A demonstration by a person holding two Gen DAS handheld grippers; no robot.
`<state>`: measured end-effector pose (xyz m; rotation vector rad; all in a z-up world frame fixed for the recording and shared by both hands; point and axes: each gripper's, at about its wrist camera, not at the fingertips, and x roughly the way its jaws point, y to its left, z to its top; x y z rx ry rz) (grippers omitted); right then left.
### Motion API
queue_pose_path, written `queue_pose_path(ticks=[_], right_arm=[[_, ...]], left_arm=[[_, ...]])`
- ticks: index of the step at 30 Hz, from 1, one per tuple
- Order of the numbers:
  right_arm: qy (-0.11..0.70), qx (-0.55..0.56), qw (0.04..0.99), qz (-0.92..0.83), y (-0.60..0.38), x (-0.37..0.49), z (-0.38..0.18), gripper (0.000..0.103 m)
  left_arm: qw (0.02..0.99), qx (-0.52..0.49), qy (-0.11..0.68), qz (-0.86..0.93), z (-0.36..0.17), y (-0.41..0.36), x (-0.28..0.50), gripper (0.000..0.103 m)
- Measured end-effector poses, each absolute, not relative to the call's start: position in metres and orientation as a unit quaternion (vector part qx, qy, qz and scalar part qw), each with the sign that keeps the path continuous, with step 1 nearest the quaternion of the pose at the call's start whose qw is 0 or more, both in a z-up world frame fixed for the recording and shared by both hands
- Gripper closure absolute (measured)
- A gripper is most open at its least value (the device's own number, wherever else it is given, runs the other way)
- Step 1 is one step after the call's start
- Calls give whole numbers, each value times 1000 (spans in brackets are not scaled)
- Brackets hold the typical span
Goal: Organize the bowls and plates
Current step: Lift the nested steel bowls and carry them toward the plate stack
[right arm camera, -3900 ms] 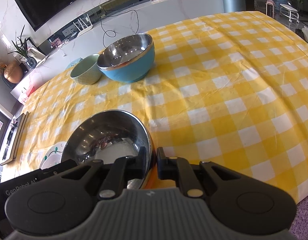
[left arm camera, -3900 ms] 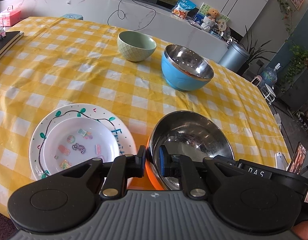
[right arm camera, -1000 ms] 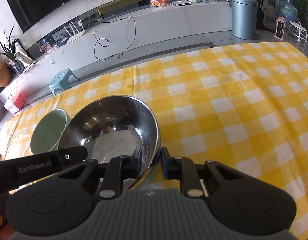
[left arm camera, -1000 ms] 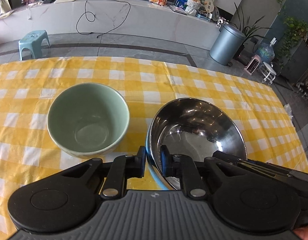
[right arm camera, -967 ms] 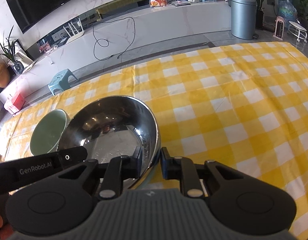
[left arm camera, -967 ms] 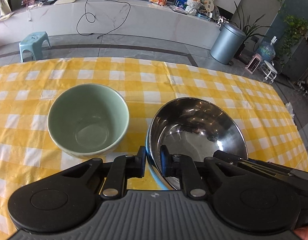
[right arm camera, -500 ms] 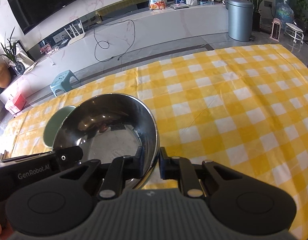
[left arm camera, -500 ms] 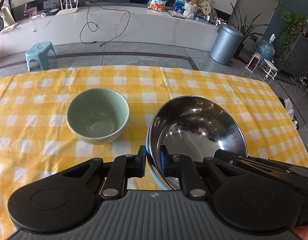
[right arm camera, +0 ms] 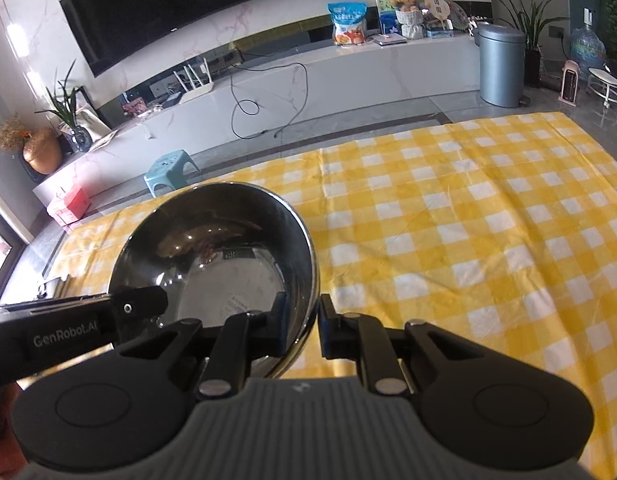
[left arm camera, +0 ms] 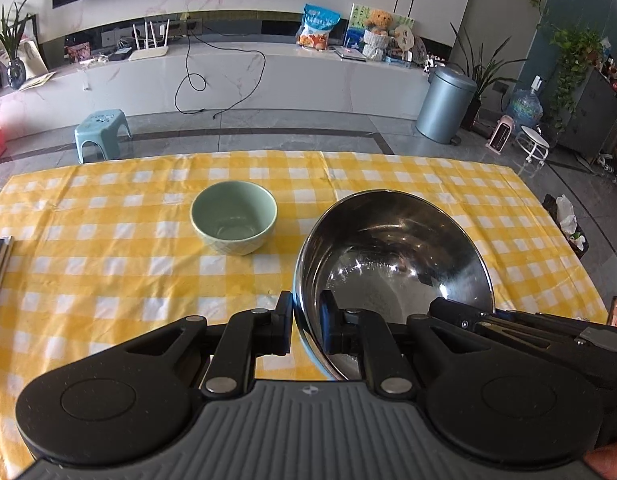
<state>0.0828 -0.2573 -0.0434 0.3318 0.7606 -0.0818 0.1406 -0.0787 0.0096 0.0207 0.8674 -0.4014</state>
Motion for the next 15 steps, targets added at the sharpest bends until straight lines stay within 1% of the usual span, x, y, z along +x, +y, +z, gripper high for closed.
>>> queue_pose_path(ticks=[7, 15], right_arm=[[364, 172, 915, -24, -242, 37, -33, 90], [367, 176, 913, -25, -241, 7, -34, 91]], left_arm=[[897, -1, 403, -184, 19, -63, 104, 88], [887, -36, 421, -185, 5, -52, 85, 88]])
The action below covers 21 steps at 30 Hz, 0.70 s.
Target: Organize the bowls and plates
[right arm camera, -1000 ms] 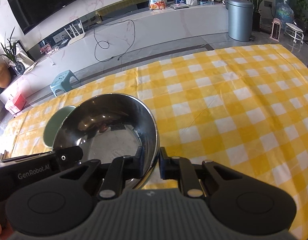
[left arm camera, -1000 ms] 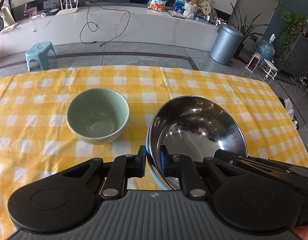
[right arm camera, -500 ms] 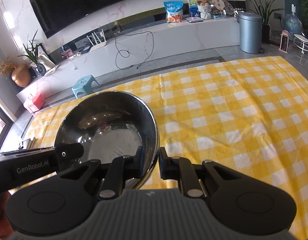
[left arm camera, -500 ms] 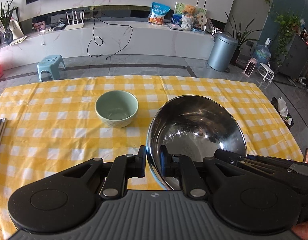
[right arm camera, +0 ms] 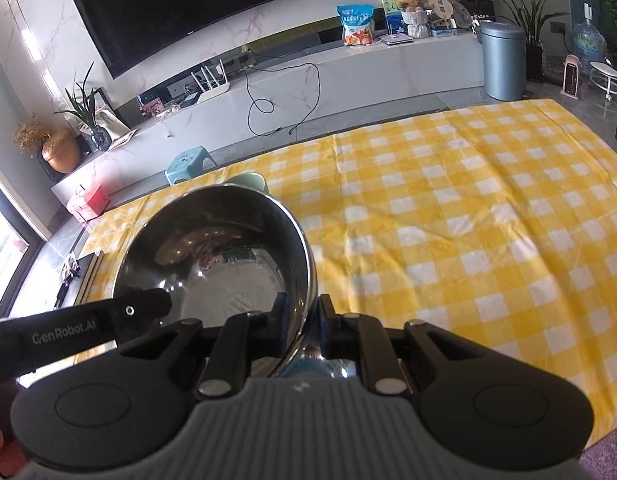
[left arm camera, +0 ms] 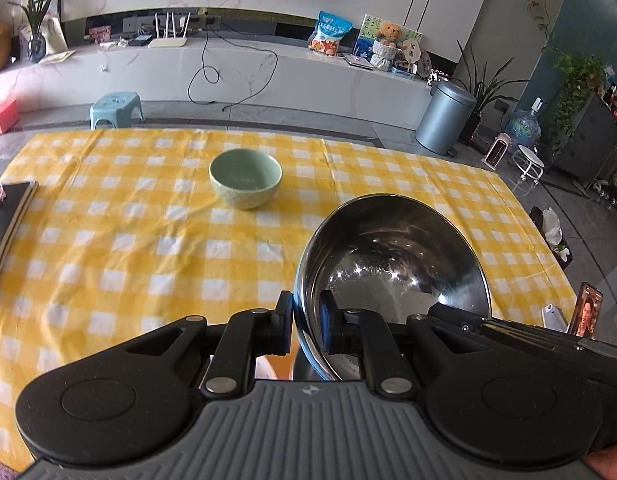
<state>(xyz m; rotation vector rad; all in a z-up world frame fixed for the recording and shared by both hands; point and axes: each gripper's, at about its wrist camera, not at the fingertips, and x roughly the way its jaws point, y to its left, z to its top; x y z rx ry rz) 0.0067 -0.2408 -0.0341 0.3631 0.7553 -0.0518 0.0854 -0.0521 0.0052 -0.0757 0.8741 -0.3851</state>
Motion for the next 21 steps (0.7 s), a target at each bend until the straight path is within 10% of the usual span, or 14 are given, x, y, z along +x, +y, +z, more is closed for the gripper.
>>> queue_pose_path(ticks=[21], right_arm=[[416, 163, 893, -46, -249, -5, -69, 94]], left_arm=[[855, -41, 482, -188, -41, -54, 59, 88]])
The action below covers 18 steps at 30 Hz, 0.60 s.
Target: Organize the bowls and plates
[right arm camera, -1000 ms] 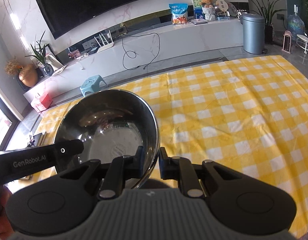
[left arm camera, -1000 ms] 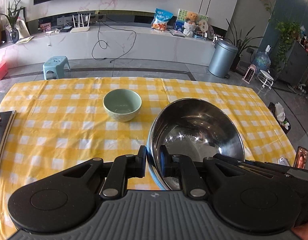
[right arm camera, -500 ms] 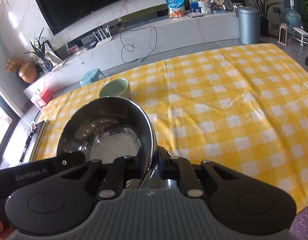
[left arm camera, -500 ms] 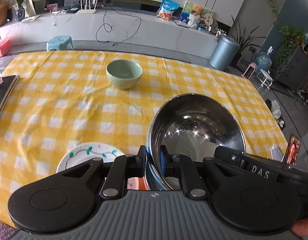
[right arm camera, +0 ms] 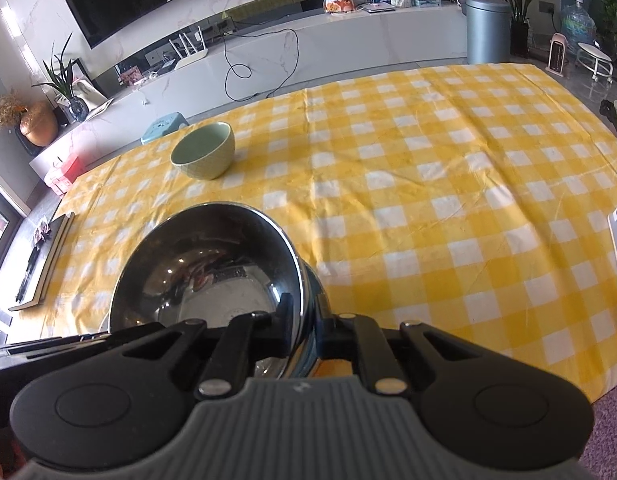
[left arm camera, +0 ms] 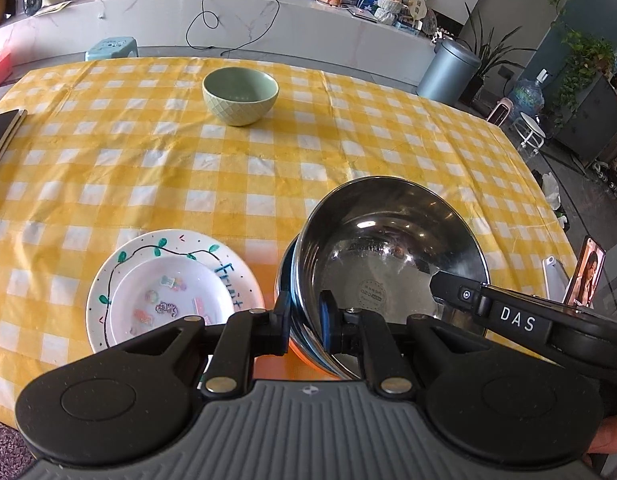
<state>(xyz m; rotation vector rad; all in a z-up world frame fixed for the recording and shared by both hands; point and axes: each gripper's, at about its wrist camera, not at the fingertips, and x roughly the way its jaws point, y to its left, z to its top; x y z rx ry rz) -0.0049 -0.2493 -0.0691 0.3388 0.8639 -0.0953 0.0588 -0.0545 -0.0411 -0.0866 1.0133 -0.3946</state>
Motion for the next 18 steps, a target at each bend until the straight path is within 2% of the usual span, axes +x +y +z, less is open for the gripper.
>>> queue_pose_path(ticks=[18], right_arm=[[422, 159, 891, -50, -249, 0, -79, 93]], left_arm=[[854, -30, 487, -181, -47, -60, 62, 86]])
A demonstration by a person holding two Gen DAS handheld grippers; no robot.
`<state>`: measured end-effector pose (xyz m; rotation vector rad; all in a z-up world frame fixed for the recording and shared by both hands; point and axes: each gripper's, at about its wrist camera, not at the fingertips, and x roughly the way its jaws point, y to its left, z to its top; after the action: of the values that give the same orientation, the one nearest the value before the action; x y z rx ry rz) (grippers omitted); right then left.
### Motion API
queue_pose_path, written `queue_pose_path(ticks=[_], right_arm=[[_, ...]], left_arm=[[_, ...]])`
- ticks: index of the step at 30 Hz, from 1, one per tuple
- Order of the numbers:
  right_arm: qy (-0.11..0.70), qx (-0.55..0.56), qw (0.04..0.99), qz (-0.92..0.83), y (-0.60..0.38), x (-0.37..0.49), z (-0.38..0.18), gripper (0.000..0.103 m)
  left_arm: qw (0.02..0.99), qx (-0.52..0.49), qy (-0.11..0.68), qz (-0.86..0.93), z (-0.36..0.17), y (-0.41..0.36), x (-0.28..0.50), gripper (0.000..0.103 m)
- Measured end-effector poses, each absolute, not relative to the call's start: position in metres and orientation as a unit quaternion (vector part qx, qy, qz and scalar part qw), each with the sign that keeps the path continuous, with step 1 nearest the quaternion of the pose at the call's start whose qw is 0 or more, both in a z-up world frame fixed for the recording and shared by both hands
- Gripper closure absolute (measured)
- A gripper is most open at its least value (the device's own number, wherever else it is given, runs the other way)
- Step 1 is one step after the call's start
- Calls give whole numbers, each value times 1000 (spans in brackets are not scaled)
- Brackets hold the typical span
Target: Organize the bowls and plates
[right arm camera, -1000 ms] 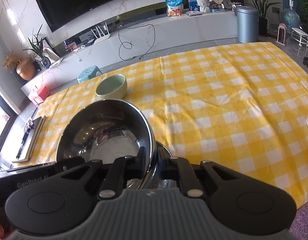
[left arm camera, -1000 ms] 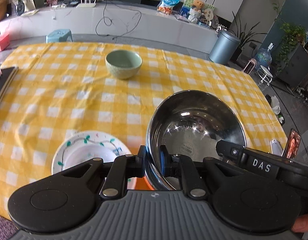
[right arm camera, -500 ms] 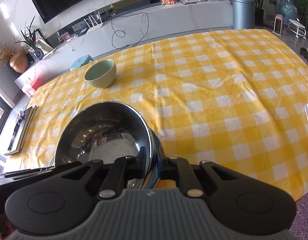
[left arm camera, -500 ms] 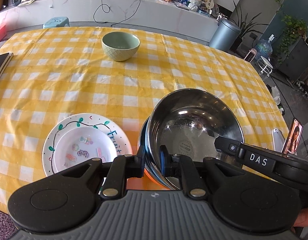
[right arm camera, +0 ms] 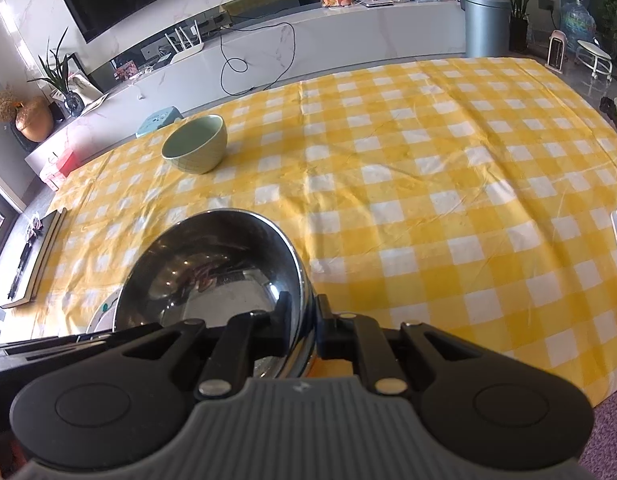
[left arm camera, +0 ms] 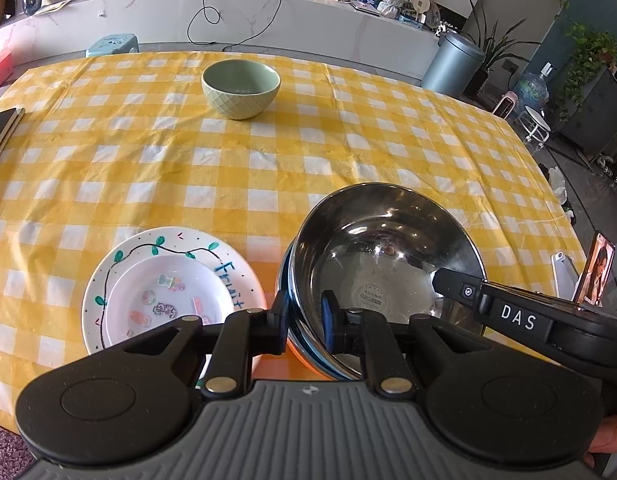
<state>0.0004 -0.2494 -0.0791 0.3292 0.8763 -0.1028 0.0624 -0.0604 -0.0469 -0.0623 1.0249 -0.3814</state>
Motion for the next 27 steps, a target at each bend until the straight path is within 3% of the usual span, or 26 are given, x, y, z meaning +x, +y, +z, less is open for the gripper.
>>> queue_pose_path(ticks=[3, 20, 27], right_arm=[[421, 155, 892, -50, -249, 0, -80, 93], [394, 172, 902, -49, -259, -3, -69, 86], [393, 160, 904, -49, -255, -2, -72, 98]], left_arm=[[854, -28, 486, -182, -47, -60, 62, 81], [871, -68, 442, -203, -33, -42, 69, 81], [872, -67, 438, -206, -38, -44, 74, 93]])
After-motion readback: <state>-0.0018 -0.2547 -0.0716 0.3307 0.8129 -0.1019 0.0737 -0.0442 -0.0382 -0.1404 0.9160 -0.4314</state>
